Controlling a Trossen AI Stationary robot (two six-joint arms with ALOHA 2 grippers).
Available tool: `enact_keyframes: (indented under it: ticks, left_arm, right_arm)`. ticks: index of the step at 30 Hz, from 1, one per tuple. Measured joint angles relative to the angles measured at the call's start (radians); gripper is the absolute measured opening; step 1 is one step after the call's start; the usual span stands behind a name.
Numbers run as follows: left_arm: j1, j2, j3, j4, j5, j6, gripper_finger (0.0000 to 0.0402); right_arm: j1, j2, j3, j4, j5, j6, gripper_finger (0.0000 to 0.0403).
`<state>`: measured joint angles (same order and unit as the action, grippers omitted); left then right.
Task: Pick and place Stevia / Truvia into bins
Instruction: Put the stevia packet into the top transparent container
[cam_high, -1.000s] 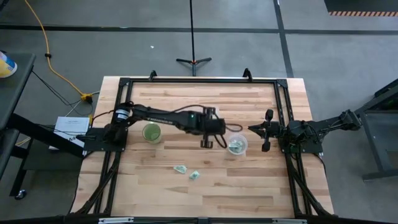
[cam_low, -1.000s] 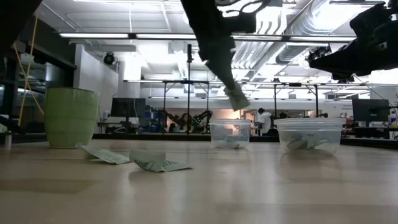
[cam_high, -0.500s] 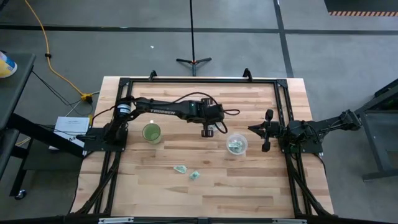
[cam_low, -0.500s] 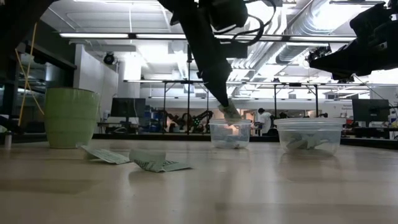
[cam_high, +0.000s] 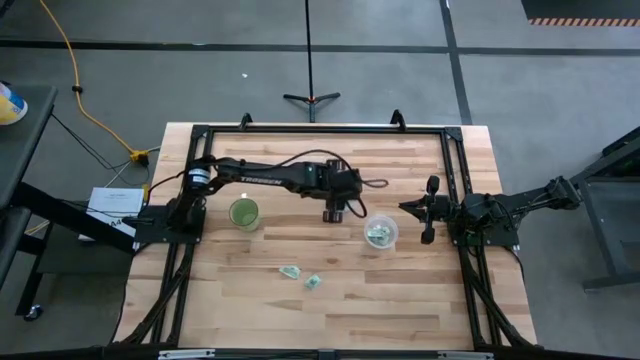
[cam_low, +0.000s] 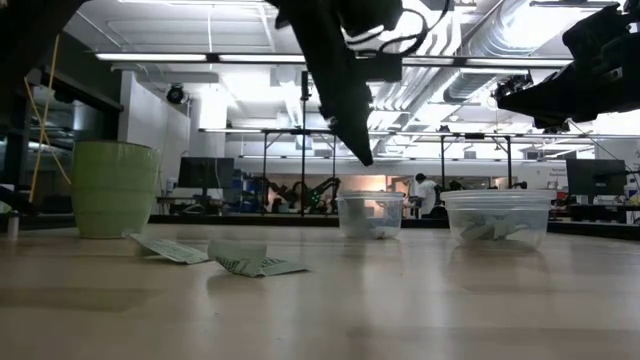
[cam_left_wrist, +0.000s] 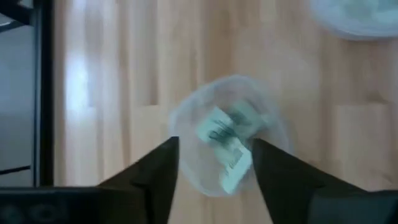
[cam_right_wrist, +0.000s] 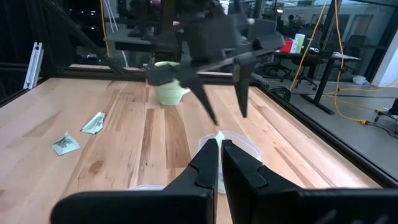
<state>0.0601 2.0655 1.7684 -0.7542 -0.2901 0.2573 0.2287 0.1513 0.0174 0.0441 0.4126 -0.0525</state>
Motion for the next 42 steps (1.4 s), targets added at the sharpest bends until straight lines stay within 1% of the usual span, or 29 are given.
enact_keyframes:
  ticks: [3,6,8,10,16,19,21,24,27,31,36,39,42]
  left_arm:
    - [-0.046,-0.002,0.042,-0.074,0.066,0.001,0.0265]
    - [-0.111,-0.006,0.062,-0.108,0.175,0.021,0.0272]
    - [-0.160,-0.005,0.064,-0.123,0.232,0.021,0.0268]
    - [-0.210,-0.005,0.064,-0.139,0.274,-0.013,0.0260]
    - [-0.345,-0.005,0.044,-0.185,0.393,-0.212,0.0237]
    - [-0.397,-0.003,0.008,-0.168,0.405,-0.291,0.0229]
    - [-0.426,0.002,-0.030,-0.154,0.368,-0.323,0.0225]
    - [-0.453,0.002,-0.086,-0.109,0.284,-0.394,0.0223]
    - [-0.454,0.002,-0.124,-0.079,0.276,-0.436,0.0225]
    - [-0.450,0.002,-0.165,-0.022,0.312,-0.457,0.0227]
    - [-0.433,0.002,-0.226,0.010,0.423,-0.498,0.0227]
    - [-0.430,0.002,-0.254,0.007,0.431,-0.499,0.0227]
    - [-0.431,0.002,-0.264,0.036,0.411,-0.499,0.0227]
  right_arm:
    - [0.000,0.000,0.000,0.000,0.000,0.000,0.0012]
    - [0.000,0.000,0.000,0.000,0.000,0.000,0.0012]
    - [0.000,0.000,0.000,0.000,0.000,0.000,0.0012]
    - [0.000,0.000,0.000,0.000,0.000,0.000,0.0012]
    - [0.000,0.000,0.000,0.000,0.000,0.000,0.0012]
    - [0.000,0.000,0.000,0.000,0.000,0.000,0.0012]
    - [0.000,0.000,0.000,0.000,0.000,0.000,0.0012]
    - [0.000,0.000,0.000,0.000,0.000,0.000,0.0012]
    - [0.000,0.000,0.000,0.000,0.001,0.000,0.0012]
    - [0.000,0.000,0.000,0.001,0.009,0.000,0.0012]
    - [0.000,0.000,0.000,0.001,0.009,0.000,0.0012]
    - [0.000,0.000,0.000,0.000,0.005,0.000,0.0012]
    - [0.000,0.000,0.000,0.001,0.005,0.000,0.0012]
